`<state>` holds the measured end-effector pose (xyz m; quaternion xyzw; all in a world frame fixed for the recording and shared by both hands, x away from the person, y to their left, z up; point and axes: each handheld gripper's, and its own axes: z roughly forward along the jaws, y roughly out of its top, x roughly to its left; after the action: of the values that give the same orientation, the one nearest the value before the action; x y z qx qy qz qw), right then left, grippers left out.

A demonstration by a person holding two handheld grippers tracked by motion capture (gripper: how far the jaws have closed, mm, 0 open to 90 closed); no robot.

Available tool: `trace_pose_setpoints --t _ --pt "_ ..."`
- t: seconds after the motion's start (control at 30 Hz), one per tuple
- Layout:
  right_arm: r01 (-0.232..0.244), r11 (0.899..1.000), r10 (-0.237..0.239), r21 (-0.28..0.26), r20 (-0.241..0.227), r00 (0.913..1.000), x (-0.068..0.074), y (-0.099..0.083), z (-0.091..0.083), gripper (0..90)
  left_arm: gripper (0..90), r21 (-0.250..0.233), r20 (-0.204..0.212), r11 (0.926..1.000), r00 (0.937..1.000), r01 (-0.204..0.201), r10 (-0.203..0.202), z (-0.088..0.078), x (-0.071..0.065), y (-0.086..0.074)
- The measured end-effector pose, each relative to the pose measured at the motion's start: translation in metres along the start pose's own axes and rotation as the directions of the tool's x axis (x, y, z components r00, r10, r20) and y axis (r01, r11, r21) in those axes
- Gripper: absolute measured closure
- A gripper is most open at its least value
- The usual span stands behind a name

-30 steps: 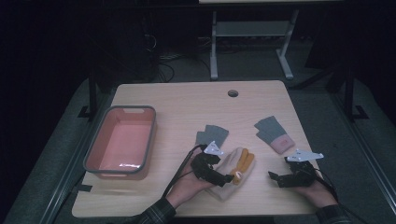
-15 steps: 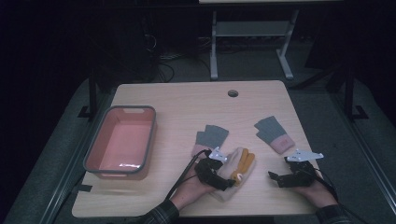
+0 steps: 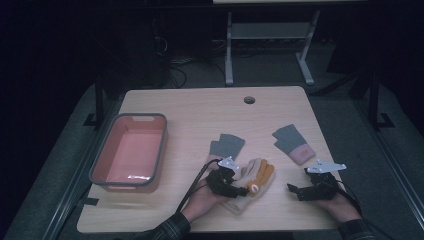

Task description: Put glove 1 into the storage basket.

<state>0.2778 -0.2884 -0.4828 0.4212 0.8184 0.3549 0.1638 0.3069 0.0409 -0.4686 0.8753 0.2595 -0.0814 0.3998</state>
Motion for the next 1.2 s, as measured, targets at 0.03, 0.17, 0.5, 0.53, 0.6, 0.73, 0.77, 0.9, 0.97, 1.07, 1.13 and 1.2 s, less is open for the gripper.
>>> trace_pose_setpoints --t 0.03,0.17,0.5,0.53,0.6,0.73,0.77,0.9,0.97,1.07,1.13,1.2 --pt "0.0 1.0 0.0 0.0 0.0 1.0 0.0 0.0 0.0 9.0 66.6 -0.006 0.001 1.0 1.0 -0.001 0.001 -0.001 0.001 0.0" --pt "-0.001 1.0 0.001 0.0 0.0 1.0 0.0 0.0 0.0 9.0 75.5 -0.025 0.003 0.9994 0.9997 -0.022 0.022 -0.007 0.002 0.002" --pt "-0.001 1.0 0.001 0.0 -0.001 1.0 0.0 0.0 0.0 9.0 77.0 -0.062 0.015 0.9981 0.9999 -0.008 0.009 -0.021 0.004 0.007" --pt "-0.001 1.0 0.001 0.0 0.0 1.0 0.0 0.0 0.0 9.0 76.9 -0.064 0.015 0.9979 0.9998 -0.008 0.009 -0.022 0.005 0.007" --pt "-0.001 1.0 0.001 0.0 0.0 1.0 0.0 0.0 0.0 9.0 76.9 -0.067 0.015 0.9975 0.9996 -0.022 0.023 -0.029 0.006 0.01" --pt "0.0 1.0 0.0 0.0 0.0 1.0 0.0 0.0 0.0 9.0 77.0 -0.067 0.016 0.9972 0.9993 -0.033 0.034 -0.036 0.007 0.012" --pt "0.0 1.0 0.0 0.0 0.0 1.0 0.0 0.0 0.0 9.0 77.0 -0.071 0.018 0.997 0.9993 -0.031 0.032 -0.039 0.007 0.013" --pt "0.0 1.0 0.0 0.0 0.0 1.0 0.0 0.0 0.0 9.0 76.9 -0.07 0.019 0.9966 0.9989 -0.042 0.044 -0.049 0.008 0.016" --pt "0.0 1.0 0.0 0.0 0.0 1.0 0.0 0.0 0.0 9.0 76.9 -0.072 0.019 0.9964 0.9988 -0.044 0.046 -0.054 0.009 0.017" --pt "-0.001 1.0 0.001 0.0 0.0 1.0 0.0 0.0 0.0 9.0 77.0 -0.078 0.024 0.996 0.9987 -0.044 0.046 -0.062 0.011 0.019" --pt "0.0 1.0 0.0 0.0 0.0 1.0 0.0 0.0 0.0 9.0 77.0 -0.082 0.016 0.9954 0.9986 -0.05 0.051 -0.069 0.011 0.022" --pt "0.0 1.0 0.0 0.0 0.0 1.0 0.0 0.0 0.0 9.0 76.9 -0.087 0.013 0.9949 0.9986 -0.05 0.051 -0.074 0.012 0.023"
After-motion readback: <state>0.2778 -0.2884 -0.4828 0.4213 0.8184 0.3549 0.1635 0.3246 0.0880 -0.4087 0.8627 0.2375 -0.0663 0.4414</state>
